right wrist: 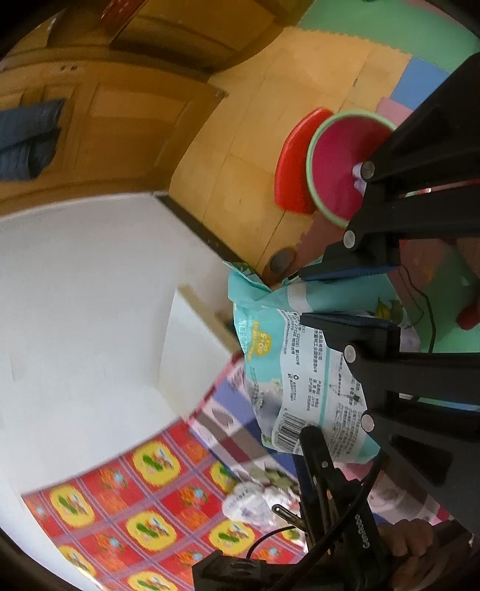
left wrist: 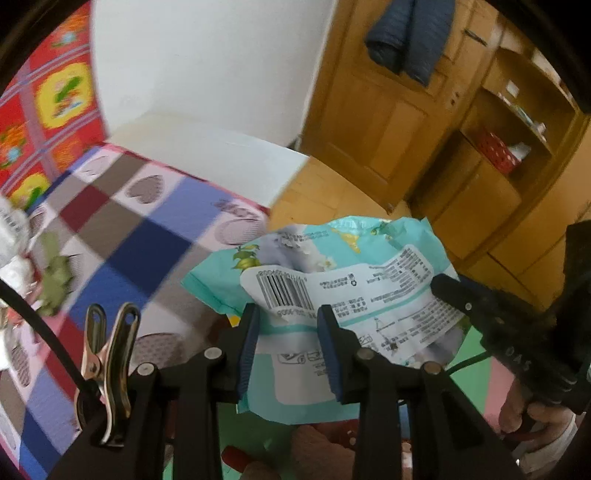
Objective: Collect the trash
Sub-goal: 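Lift the teal bag with both tools and carry it over the red bin, then open both tools over the red bin to drop the teal bag, then move both open tools back toward the trash on the bed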
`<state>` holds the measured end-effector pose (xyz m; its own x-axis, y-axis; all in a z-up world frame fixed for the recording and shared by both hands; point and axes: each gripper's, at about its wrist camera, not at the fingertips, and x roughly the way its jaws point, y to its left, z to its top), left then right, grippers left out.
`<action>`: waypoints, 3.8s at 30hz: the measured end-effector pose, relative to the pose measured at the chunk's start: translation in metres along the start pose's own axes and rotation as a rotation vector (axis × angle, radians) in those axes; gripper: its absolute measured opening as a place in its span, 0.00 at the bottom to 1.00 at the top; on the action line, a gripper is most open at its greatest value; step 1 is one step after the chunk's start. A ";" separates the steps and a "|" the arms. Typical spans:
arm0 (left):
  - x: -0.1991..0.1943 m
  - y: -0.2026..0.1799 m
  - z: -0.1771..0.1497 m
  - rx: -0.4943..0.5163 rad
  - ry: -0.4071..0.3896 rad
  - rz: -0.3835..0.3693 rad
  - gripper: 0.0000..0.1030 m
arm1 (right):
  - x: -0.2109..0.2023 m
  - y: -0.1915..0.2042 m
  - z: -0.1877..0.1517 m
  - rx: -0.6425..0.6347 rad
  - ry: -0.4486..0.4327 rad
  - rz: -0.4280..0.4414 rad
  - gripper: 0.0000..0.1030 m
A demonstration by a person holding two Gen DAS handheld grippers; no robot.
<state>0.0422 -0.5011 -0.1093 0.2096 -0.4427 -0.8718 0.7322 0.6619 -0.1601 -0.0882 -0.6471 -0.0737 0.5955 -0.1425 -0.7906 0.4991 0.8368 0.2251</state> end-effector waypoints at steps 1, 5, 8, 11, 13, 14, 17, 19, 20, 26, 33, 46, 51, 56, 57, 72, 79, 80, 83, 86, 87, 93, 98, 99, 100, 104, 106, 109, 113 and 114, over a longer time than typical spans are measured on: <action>0.008 -0.009 0.002 0.014 0.010 -0.009 0.33 | 0.000 -0.009 -0.001 0.008 0.001 -0.012 0.18; 0.036 -0.040 0.004 0.060 0.044 -0.036 0.33 | 0.002 -0.043 -0.008 0.035 0.015 -0.060 0.18; 0.056 -0.061 0.005 0.089 0.065 -0.057 0.33 | 0.004 -0.071 -0.014 0.063 0.026 -0.089 0.18; 0.077 -0.081 0.004 0.108 0.088 -0.075 0.33 | 0.010 -0.097 -0.021 0.091 0.044 -0.115 0.18; 0.091 -0.093 0.002 0.121 0.104 -0.085 0.33 | 0.016 -0.114 -0.028 0.105 0.058 -0.133 0.18; 0.099 -0.099 0.000 0.127 0.114 -0.090 0.33 | 0.019 -0.120 -0.031 0.109 0.064 -0.140 0.18; 0.126 -0.117 -0.005 0.146 0.146 -0.102 0.33 | 0.032 -0.144 -0.040 0.125 0.088 -0.162 0.18; 0.144 -0.128 -0.008 0.159 0.163 -0.107 0.33 | 0.042 -0.159 -0.045 0.133 0.104 -0.174 0.18; 0.154 -0.134 -0.009 0.168 0.172 -0.108 0.33 | 0.047 -0.165 -0.047 0.136 0.110 -0.179 0.18; 0.209 -0.154 -0.017 0.182 0.227 -0.114 0.33 | 0.078 -0.198 -0.060 0.140 0.142 -0.210 0.18; 0.261 -0.168 -0.028 0.202 0.279 -0.098 0.33 | 0.110 -0.224 -0.075 0.142 0.184 -0.243 0.20; 0.303 -0.167 -0.032 0.183 0.352 -0.062 0.33 | 0.122 -0.242 -0.078 0.188 0.185 -0.287 0.24; 0.305 -0.159 -0.031 0.164 0.365 -0.061 0.35 | 0.125 -0.243 -0.072 0.192 0.196 -0.272 0.24; 0.306 -0.156 -0.032 0.156 0.383 -0.061 0.36 | 0.137 -0.235 -0.070 0.190 0.224 -0.214 0.24; 0.305 -0.155 -0.031 0.155 0.383 -0.063 0.36 | 0.140 -0.233 -0.071 0.190 0.229 -0.204 0.24; 0.277 -0.128 -0.022 0.068 0.370 -0.053 0.44 | 0.209 -0.205 -0.102 0.133 0.386 -0.069 0.24; 0.272 -0.116 -0.020 0.010 0.380 -0.041 0.44 | 0.253 -0.215 -0.118 0.090 0.487 -0.098 0.24; 0.272 -0.115 -0.019 0.005 0.380 -0.040 0.44 | 0.261 -0.215 -0.121 0.070 0.510 -0.109 0.24; 0.271 -0.112 -0.019 -0.002 0.380 -0.032 0.44 | 0.281 -0.221 -0.128 0.061 0.569 -0.111 0.24; 0.268 -0.110 -0.017 -0.009 0.378 -0.024 0.44 | 0.296 -0.229 -0.133 0.057 0.623 -0.116 0.24; 0.266 -0.111 -0.016 -0.011 0.374 -0.021 0.44 | 0.300 -0.231 -0.135 0.056 0.641 -0.117 0.24; 0.256 -0.105 -0.014 -0.032 0.357 0.005 0.44 | 0.309 -0.233 -0.148 0.033 0.704 -0.118 0.24; 0.243 -0.099 -0.013 -0.063 0.344 0.016 0.44 | 0.284 -0.228 -0.134 0.054 0.637 -0.101 0.24; 0.242 -0.098 -0.012 -0.065 0.342 0.016 0.44 | 0.278 -0.227 -0.130 0.055 0.623 -0.103 0.24; 0.239 -0.097 -0.012 -0.066 0.339 0.016 0.44 | 0.272 -0.225 -0.126 0.056 0.607 -0.108 0.26; 0.225 -0.094 -0.009 -0.075 0.327 0.018 0.45 | 0.242 -0.223 -0.113 0.074 0.555 -0.145 0.37; 0.215 -0.092 -0.007 -0.085 0.323 0.018 0.48 | 0.224 -0.221 -0.106 0.096 0.524 -0.142 0.38; 0.202 -0.087 -0.005 -0.096 0.313 0.020 0.52 | 0.200 -0.218 -0.098 0.120 0.480 -0.142 0.41; 0.177 -0.077 -0.002 -0.106 0.284 0.030 0.61 | 0.167 -0.213 -0.085 0.155 0.428 -0.154 0.41; 0.171 -0.075 -0.001 -0.105 0.277 0.032 0.61 | 0.161 -0.211 -0.083 0.163 0.416 -0.154 0.41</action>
<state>0.0229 -0.6257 -0.2467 0.0366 -0.2482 -0.9680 0.6538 0.7385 -0.1647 -0.1498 -0.8028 -0.2963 0.2208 -0.0070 -0.9753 0.6742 0.7237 0.1474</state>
